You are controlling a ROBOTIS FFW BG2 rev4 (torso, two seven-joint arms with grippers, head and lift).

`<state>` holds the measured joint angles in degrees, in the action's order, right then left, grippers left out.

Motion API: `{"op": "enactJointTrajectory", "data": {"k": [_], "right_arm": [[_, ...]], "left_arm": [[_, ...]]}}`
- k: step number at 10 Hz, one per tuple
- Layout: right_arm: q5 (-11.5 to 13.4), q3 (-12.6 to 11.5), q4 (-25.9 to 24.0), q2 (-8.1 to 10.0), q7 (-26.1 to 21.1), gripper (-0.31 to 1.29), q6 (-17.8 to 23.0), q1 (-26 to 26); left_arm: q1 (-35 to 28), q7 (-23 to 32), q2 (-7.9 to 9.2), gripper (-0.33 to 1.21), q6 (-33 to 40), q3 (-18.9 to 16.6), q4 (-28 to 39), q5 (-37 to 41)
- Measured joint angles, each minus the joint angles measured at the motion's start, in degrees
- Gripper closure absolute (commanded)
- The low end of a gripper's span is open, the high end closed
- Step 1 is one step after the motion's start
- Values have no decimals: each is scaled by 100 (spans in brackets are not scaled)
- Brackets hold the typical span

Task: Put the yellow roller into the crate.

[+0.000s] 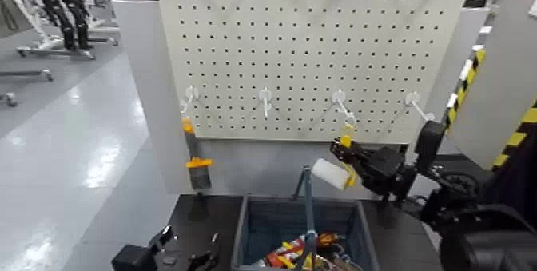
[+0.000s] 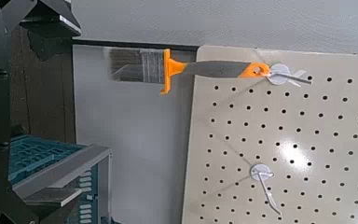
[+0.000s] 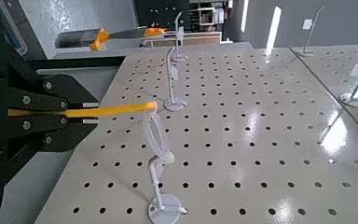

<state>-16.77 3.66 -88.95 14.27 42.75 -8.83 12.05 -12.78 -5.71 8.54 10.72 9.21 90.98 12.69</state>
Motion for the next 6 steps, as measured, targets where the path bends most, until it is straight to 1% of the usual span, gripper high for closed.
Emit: {"op": "enactJointTrajectory", "data": {"k": [1,3,5,6], "right_arm": [[29,-139,-313,-25,-37,123,-97,-156],[104,-445,-776,-144,-66,123,-329,-484],[102,-617,-976,-260,-58,123,-485,-741],[45,-672,-1024,-303,-65,123,-553,-862]], "left_arm": [[8,0,1,10,0,2,-4,10],[12,0,-1,10,0,7,-12,14],[20,0,-1,10,-9,13,-18,14],[22,0,5,10,-9,18,-19,14]]}}
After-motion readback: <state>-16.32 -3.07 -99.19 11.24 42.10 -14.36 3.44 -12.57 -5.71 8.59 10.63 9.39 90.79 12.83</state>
